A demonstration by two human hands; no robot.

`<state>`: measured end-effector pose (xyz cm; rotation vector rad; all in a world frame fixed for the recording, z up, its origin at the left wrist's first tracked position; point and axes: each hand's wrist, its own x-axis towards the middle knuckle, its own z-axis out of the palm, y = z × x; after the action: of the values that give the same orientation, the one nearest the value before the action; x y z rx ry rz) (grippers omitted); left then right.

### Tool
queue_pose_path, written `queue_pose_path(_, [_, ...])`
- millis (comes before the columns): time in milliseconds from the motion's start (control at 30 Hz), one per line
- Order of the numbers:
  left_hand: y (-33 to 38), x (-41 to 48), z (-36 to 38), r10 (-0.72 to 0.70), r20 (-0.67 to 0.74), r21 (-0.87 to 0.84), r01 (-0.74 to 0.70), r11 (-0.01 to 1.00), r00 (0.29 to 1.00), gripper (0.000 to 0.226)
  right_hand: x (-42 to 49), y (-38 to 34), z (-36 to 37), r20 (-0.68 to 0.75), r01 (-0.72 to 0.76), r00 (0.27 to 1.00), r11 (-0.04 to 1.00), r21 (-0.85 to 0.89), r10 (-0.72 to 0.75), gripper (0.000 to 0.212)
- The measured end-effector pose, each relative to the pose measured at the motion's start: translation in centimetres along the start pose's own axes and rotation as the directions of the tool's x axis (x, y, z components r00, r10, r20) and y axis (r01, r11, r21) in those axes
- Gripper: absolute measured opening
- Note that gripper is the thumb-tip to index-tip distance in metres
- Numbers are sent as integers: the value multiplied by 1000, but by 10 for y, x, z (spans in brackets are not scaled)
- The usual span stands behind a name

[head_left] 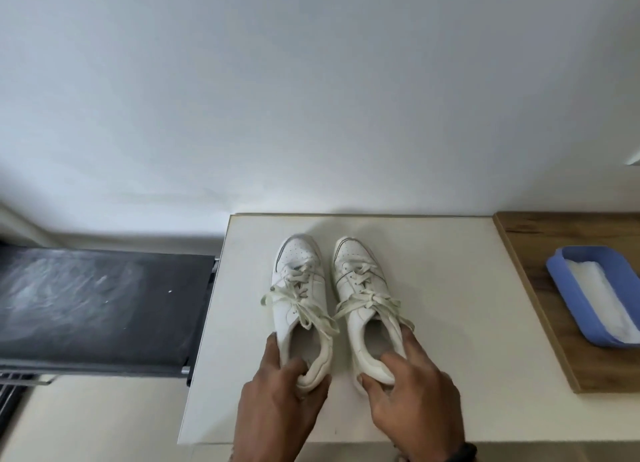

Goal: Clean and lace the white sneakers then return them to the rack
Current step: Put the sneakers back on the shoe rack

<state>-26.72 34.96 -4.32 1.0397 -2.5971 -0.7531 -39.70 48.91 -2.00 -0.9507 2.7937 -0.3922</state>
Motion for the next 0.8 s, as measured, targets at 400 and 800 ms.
queue_pose_path(400, [69, 0, -209, -260, -11, 1, 260, 966, 966, 37, 9, -103, -178, 62, 138, 987, 983, 120, -147, 41])
queue_pose_path(800, [51, -51, -399, -334, -49, 41, 336, 941, 941, 35, -14, -259, -299, 68, 293, 952, 953, 70, -298, 37])
